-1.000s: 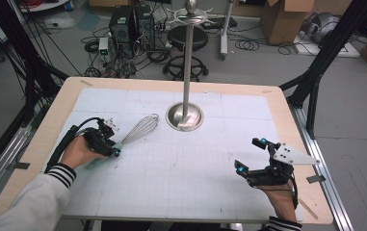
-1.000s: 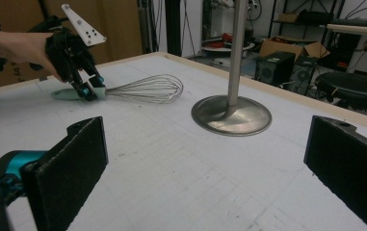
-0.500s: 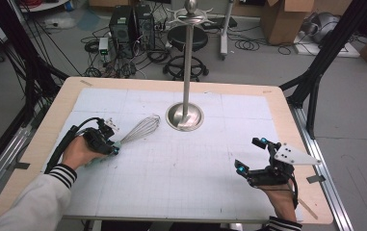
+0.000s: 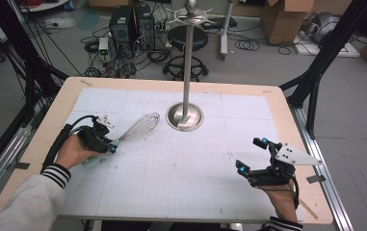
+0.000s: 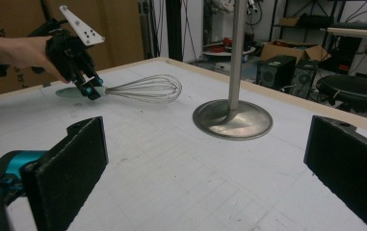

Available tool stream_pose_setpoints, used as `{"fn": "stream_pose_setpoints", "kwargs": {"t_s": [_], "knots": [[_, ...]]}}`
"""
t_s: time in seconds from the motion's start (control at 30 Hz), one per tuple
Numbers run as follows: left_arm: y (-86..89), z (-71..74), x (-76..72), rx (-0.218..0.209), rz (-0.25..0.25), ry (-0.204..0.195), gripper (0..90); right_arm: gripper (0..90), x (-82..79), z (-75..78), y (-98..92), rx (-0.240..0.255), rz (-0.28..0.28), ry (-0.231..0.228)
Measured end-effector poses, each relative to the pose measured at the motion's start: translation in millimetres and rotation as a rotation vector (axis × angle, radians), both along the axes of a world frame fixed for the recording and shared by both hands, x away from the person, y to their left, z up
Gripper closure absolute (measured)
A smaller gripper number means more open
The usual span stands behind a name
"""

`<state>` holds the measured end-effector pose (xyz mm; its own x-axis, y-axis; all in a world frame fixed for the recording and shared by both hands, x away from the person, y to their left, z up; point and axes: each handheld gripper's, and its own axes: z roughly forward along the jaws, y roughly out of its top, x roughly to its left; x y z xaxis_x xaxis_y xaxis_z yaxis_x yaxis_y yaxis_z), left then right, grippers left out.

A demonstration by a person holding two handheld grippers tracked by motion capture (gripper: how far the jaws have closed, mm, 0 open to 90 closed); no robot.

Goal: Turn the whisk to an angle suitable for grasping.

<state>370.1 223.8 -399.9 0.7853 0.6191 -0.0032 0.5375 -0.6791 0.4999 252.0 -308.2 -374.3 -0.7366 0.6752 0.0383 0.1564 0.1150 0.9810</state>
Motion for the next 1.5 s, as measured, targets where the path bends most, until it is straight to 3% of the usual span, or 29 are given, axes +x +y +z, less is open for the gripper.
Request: {"fn": "stream_pose_setpoints", "kwargs": {"t_s": [0.23, 0.73, 0.83, 1.07, 1.5], "knots": [[2.3, 16.1, -11.1, -0.099, -0.064, -0.025, 69.4, 0.0, -0.7, 2.4, -0.1, 0.003, 0.001, -0.005], [-24.1, 47.8, -27.4, -0.144, -0.254, -0.059, 69.4, 0.0, 0.9, 7.9, 2.3, 0.0, 0.024, -0.017], [-31.8, 52.2, -28.7, -0.173, -0.282, -0.06, 69.4, 0.0, 1.0, 9.4, 1.2, 0.006, 0.019, -0.022], [-54.9, 54.6, -33.8, -0.164, -0.376, -0.054, 69.3, 0.0, -0.3, 11.8, 0.0, 0.009, 0.023, -0.031], [-106.4, 42.2, -38.7, -0.129, -0.51, -0.025, 69.3, 0.0, -3.4, 15.5, -5.0, 0.02, 0.019, -0.04]]}}
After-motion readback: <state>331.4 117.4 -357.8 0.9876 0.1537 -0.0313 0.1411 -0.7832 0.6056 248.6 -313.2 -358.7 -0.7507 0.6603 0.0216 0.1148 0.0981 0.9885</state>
